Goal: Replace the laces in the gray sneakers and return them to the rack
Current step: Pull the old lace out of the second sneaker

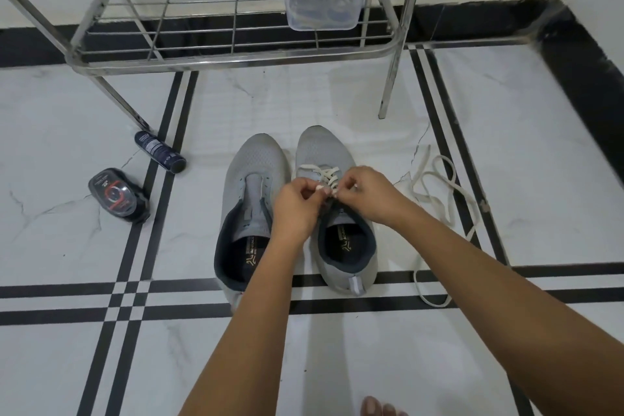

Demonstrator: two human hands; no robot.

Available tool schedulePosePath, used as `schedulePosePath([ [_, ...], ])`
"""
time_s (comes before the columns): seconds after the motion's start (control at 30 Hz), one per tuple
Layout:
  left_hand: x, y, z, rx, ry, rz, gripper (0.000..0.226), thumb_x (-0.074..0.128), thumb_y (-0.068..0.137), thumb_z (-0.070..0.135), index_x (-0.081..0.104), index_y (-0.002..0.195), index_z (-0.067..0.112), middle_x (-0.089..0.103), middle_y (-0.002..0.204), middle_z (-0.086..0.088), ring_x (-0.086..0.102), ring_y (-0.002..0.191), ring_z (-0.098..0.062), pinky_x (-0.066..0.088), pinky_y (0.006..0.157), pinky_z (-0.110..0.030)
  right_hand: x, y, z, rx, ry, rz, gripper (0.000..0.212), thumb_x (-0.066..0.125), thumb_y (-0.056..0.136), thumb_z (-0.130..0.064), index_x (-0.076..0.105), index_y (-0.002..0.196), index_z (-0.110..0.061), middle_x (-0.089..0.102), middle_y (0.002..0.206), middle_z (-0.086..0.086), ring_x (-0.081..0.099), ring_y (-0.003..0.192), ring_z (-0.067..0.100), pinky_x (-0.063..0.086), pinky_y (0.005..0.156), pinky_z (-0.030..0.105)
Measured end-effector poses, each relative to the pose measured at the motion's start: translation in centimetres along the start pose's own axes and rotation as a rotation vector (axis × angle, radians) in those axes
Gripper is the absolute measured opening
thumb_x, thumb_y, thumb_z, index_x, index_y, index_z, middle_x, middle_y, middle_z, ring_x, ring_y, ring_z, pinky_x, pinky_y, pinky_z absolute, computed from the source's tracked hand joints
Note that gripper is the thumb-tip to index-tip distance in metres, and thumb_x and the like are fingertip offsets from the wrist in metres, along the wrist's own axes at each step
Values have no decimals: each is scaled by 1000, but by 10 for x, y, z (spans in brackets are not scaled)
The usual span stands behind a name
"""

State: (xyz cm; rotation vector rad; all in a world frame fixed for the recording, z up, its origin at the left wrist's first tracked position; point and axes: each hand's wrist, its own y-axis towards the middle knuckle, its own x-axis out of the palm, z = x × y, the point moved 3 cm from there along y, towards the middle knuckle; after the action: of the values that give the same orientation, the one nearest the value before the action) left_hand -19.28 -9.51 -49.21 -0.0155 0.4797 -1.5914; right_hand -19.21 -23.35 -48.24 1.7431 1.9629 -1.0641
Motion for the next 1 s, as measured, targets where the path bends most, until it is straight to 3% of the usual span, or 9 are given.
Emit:
schedulePosePath([
  [0.13, 2, -7, 1, -136, -521, 86, 23, 47, 91, -5, 45, 90, 18, 60, 72, -5, 59, 62, -13, 51, 61, -23, 2, -10, 7, 321, 972, 115, 26, 37, 88, 0, 50, 67, -4, 50, 63, 5, 38, 52, 13, 34, 44, 20],
  [0.23, 0, -7, 13, -168, -740, 48, 24, 41, 91, -7, 43, 92, 17, 54, 70, -5, 50, 58, -12, 47, 57, -20, -4, -13, -10, 250, 1218, -70, 20, 35, 83, 1, 44, 74, -14, 43, 54, -2, 28, 52, 12, 25, 50, 23],
  [0.37, -15, -3, 39, 61, -693, -30, 30, 58, 75, 0, 48, 94, 20, 60, 63, 4, 54, 63, -10, 41, 63, -22, -14, -11, -12, 130, 674, -91, 28, 51, 83, 2, 53, 101, -19, 51, 86, 5, 42, 61, 10, 35, 54, 19],
  [0.47, -26, 3, 51, 89, -722, 10, 35, 57, 79, -6, 49, 99, 21, 60, 65, 5, 54, 61, -7, 40, 59, -20, -4, -8, -7, -64, 45, -162, 28, 66, 81, -9, 62, 108, -16, 48, 107, 6, 53, 86, 16, 45, 79, 20],
  [0.63, -36, 14, 31, -160, -904, 385, 31, 50, 90, -1, 42, 115, 15, 56, 81, -1, 55, 67, -10, 48, 69, -23, -16, -3, 1, 212, 639, 235, 24, 56, 93, -21, 59, 73, -7, 57, 74, 8, 47, 56, 14, 40, 50, 20],
  [0.77, -24, 9, 26, -170, -245, 326, 55, 56, 90, 13, 30, 139, 12, 56, 120, -7, 58, 106, -22, 43, 89, -27, -31, 6, 18, 410, 800, 439, 11, 49, 91, -10, 52, 82, -6, 48, 73, 7, 46, 63, 21, 45, 56, 30],
  [0.8, -18, 3, 24, -158, -96, 298, 62, 58, 89, 15, 26, 142, 10, 48, 134, -10, 50, 120, -25, 38, 95, -27, -32, 7, 19, 443, 763, 425, 5, 51, 89, -10, 51, 93, -8, 48, 84, 9, 47, 74, 25, 43, 60, 31],
  [0.9, 5, -20, 14, 27, 180, 157, 58, 62, 87, 18, 36, 138, 6, 43, 138, -11, 41, 127, -21, 29, 94, -17, -29, -5, 14, 481, 286, 296, 54, 54, 89, -24, 34, 136, -8, 34, 134, 14, 35, 123, 33, 38, 93, 40],
  [1.0, 16, -37, -2, 42, 219, 142, 54, 65, 85, 12, 40, 133, 6, 50, 122, -7, 49, 114, -19, 31, 81, -10, -15, -20, 2, 203, 9, 232, 54, 61, 84, -24, 41, 133, -12, 41, 133, 12, 39, 125, 30, 36, 100, 36],
])
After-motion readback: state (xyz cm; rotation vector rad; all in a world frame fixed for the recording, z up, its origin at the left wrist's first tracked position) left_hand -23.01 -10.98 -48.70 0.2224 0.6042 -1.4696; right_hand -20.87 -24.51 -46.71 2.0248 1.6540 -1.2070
